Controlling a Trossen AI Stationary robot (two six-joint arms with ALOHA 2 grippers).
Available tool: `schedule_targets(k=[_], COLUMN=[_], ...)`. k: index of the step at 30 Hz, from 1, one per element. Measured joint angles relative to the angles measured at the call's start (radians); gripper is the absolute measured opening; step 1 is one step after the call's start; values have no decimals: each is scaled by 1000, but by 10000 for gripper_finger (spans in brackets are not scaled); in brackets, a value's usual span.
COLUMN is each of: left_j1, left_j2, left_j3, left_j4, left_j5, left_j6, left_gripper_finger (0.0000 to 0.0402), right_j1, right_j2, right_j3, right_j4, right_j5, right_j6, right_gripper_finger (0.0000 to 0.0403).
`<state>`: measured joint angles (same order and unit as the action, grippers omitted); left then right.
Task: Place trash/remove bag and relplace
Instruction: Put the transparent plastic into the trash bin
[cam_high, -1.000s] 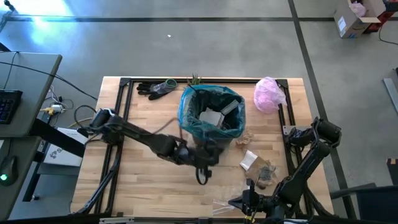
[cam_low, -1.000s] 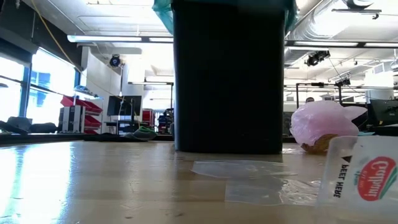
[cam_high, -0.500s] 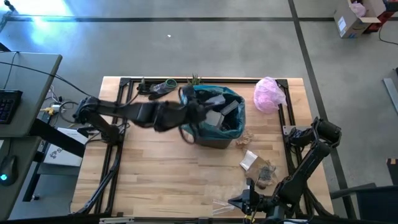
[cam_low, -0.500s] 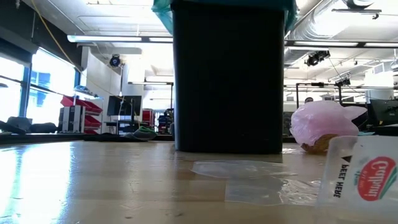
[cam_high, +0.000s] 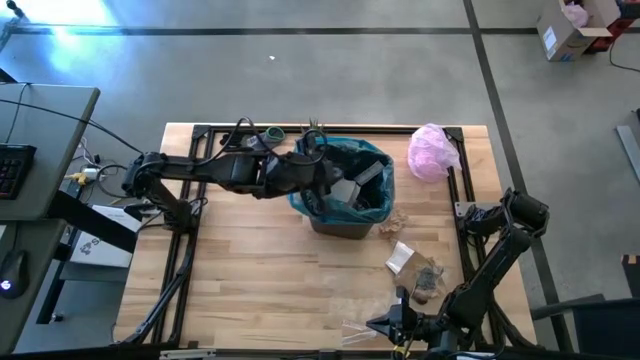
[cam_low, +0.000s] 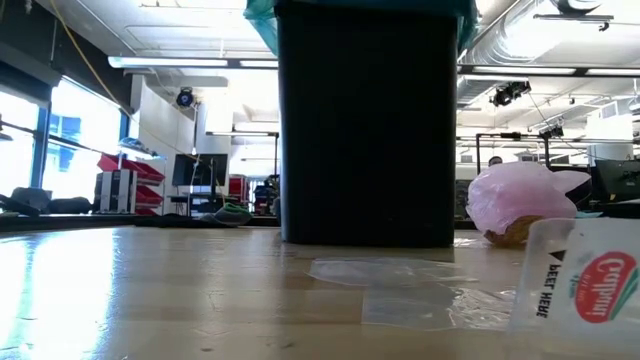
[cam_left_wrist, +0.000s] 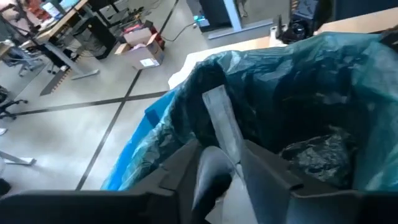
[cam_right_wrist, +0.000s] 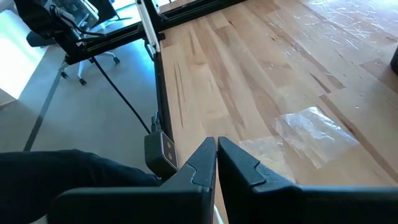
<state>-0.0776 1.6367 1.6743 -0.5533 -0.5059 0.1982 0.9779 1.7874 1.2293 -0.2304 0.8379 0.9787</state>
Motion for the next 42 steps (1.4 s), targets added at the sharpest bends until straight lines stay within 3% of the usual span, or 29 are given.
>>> schedule_targets(k=[7, 15, 24, 32, 42], left_j1=[-7, -103, -328, -502, -625], left_j2=[0, -20, -65, -65, -64], left_j3=[0, 0, 1, -12, -159], left_j4=[2, 32, -33, -112, -73], left_j5=[31, 58, -85, -173, -214], left_j6=[-14, 4, 27, -120, -309], left_gripper_finger=[164, 172, 172, 172, 172], right_j1=[0, -27, -131, -201, -294], right_j2=[0, 25, 185, 234, 235], right_j3=[0, 0, -1, 0, 0], right_j4=[0, -26, -15, 11, 4], right_j5=[0, -1, -209, -180, -172], right_j6=[-11, -10, 9, -64, -142], right_gripper_finger=[0, 9, 118, 191, 222])
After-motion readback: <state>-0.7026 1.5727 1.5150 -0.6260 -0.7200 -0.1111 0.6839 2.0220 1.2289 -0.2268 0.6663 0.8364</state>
